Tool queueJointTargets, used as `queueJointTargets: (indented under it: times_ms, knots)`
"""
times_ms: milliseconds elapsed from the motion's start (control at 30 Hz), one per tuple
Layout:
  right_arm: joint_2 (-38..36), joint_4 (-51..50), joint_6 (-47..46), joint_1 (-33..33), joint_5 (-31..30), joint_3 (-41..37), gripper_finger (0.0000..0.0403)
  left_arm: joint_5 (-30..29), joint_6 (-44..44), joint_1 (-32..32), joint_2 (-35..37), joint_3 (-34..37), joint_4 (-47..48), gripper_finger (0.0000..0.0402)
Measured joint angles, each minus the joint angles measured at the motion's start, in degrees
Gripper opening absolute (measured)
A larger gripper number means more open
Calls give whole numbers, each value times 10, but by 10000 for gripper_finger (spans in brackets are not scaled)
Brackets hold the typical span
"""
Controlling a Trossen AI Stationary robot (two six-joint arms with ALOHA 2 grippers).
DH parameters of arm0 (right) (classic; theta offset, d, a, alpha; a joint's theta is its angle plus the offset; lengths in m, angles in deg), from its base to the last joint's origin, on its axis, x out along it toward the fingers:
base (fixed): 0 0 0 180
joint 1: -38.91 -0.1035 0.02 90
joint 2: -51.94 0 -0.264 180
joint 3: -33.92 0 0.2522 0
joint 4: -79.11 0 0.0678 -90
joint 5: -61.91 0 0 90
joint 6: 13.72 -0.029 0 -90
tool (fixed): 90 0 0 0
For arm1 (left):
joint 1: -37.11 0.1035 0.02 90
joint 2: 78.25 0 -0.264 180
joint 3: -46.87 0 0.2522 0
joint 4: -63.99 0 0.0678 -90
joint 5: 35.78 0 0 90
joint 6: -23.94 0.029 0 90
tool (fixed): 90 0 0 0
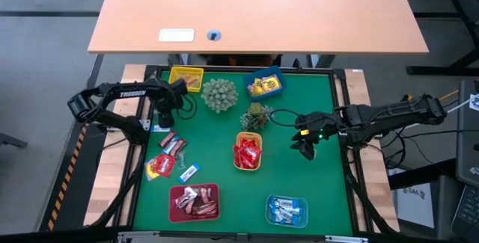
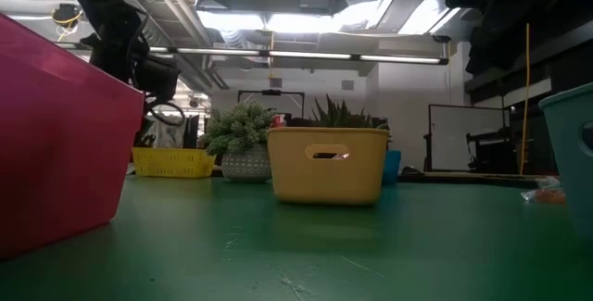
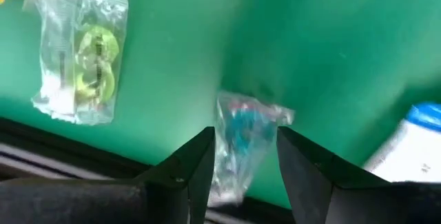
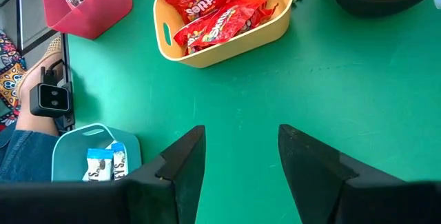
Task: Sort candy
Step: Put the blue gummy into the yellow bin
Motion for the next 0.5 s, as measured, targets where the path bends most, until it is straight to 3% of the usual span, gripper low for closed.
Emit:
queueJointTargets:
  times_ms: [300,500]
  knots:
    - [0,0,0,0,0,0,182,1,15,0,2,16,-21,140]
    - [0,0,0,0,0,0,182,10,15,0,1,16,-22,93]
